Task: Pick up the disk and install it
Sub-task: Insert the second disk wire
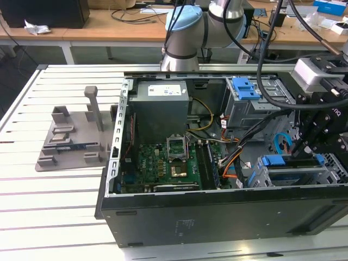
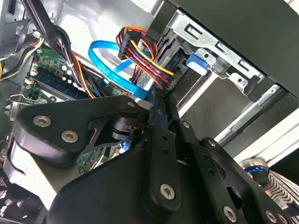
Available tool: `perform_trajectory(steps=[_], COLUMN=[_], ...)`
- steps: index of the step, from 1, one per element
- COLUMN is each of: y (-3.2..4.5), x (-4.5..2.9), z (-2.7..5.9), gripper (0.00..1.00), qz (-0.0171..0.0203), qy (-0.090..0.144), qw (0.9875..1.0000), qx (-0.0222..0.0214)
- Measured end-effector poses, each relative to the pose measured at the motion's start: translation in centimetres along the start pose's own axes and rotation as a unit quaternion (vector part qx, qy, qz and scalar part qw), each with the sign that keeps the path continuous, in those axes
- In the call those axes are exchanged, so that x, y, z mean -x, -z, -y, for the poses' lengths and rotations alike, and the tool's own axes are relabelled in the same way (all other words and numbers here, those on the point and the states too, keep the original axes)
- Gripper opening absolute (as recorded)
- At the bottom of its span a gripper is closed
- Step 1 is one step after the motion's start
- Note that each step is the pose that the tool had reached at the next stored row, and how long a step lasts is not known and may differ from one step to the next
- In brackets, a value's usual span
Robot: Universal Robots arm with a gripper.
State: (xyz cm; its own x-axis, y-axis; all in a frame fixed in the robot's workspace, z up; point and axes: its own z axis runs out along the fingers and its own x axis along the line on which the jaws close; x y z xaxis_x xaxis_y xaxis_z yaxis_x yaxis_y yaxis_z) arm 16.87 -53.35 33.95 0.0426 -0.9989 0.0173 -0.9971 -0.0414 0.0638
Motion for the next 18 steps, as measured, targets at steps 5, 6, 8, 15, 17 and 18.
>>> perform_trajectory(steps=[5,6,8,15,17,18], y=[-0.10,0.22,1.71,5.78,5.78,5.79], x=[0.01,0.00,0.00,0.11,0.11,0.11], z=[0.01,-0.01,-0.11,-0.36,-0.36,-0.36], gripper=[0.24,0.24,0.24,0.11,0.11,0.11], qz=[0.0005,0.0001,0.0001,0.0013,0.0013,0.0013], qy=[0.000,0.000,0.000,0.000,0.000,0.000], qw=[1.0000,1.0000,1.0000,1.0000,1.0000,1.0000], qx=[0.0001,0.0000,0.0001,0.0000,0.0000,0.0000])
